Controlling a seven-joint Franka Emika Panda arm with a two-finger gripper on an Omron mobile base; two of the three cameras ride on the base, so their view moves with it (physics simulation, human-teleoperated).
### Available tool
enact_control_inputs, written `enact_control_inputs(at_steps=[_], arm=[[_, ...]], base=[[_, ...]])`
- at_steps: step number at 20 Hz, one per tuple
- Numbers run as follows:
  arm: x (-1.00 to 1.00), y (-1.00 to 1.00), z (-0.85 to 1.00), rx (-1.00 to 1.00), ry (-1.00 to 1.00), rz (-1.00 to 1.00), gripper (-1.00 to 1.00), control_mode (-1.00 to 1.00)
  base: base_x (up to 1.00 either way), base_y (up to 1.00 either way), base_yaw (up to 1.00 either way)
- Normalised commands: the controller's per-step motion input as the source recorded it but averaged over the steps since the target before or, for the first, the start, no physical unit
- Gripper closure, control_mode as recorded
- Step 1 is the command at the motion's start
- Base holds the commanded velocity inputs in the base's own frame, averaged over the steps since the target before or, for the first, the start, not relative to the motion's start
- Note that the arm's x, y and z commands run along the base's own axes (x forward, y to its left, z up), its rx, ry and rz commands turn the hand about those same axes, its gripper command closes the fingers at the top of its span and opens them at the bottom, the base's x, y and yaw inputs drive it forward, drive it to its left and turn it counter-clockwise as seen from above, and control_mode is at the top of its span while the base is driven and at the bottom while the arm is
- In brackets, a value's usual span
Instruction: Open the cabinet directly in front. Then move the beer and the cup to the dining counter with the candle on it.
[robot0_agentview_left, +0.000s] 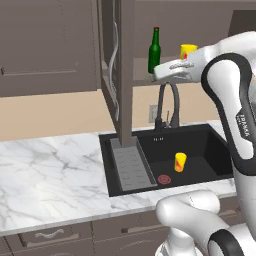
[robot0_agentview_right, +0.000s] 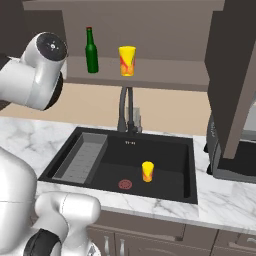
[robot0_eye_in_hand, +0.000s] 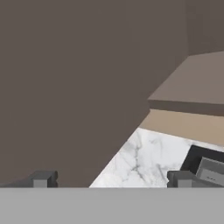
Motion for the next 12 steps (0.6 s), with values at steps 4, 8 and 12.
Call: enact_control_inputs(at_steps=[4, 8, 12], arm=[[0.44, -0.36, 0.31, -0.06, 0.0, -0.25, -1.0, -1.0], [0.42, -0.4, 0.24, -0.05, 0.0, -0.22, -1.0, -1.0], [0.42, -0.26, 0.1, -0.06, 0.0, -0.13, -1.0, -1.0]], base=[[0.0, 0.0, 0.0], [0.0, 0.0, 0.0], [0.0, 0.0, 0.0]])
